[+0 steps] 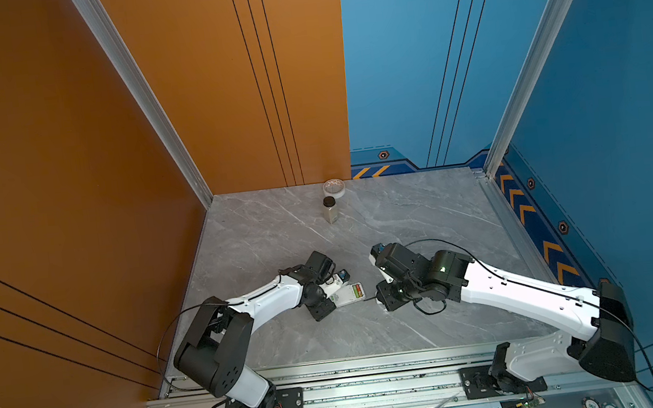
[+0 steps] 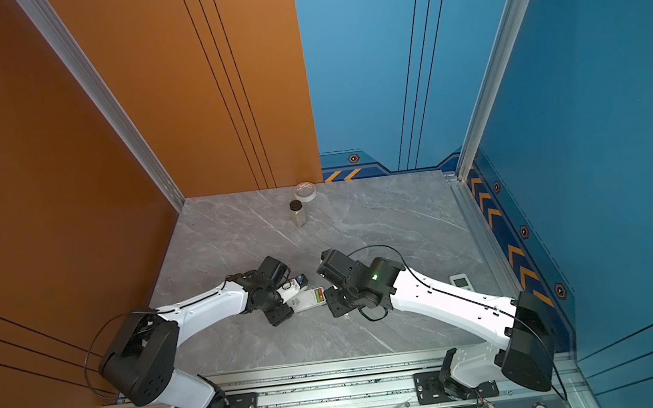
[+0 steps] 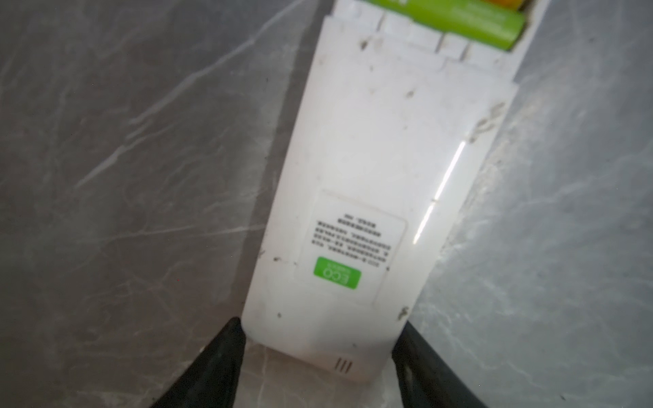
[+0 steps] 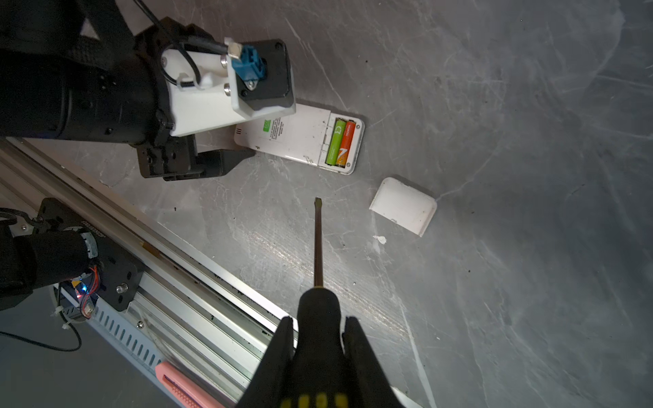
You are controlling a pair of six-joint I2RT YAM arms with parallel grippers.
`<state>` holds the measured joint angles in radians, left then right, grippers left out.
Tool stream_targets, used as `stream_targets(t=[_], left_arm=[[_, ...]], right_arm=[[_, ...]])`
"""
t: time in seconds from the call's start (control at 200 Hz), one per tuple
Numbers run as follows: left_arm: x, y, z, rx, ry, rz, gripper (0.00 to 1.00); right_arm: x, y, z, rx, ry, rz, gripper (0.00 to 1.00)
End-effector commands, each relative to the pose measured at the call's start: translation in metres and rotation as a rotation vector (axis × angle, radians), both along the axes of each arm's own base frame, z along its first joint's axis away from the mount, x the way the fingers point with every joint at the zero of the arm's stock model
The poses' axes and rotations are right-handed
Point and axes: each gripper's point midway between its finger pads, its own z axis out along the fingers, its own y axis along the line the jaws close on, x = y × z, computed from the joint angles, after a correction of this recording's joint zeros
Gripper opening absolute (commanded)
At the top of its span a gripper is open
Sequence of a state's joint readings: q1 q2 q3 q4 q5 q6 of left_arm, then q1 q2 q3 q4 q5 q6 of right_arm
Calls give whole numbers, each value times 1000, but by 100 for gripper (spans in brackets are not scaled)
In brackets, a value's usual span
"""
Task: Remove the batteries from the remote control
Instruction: 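Lower the left gripper onto the opened remote while right gripper brings screwdriver over it, then push the screwdriver tip toward the batteries while left gripper holds the remote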
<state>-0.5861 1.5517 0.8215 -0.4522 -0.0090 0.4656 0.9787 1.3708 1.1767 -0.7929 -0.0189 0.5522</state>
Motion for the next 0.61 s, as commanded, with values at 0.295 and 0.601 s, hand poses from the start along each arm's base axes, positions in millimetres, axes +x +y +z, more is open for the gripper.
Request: stream_targets(t=[0.295,0.601], left_arm=[[-5,-8,2,8,-131,-72,42],[-3,-7,3,75,-192,-93,33]], right_arm=[[14,1,-10,-104,-44,-10,0],[30,11,2,-125,-124,16,0]])
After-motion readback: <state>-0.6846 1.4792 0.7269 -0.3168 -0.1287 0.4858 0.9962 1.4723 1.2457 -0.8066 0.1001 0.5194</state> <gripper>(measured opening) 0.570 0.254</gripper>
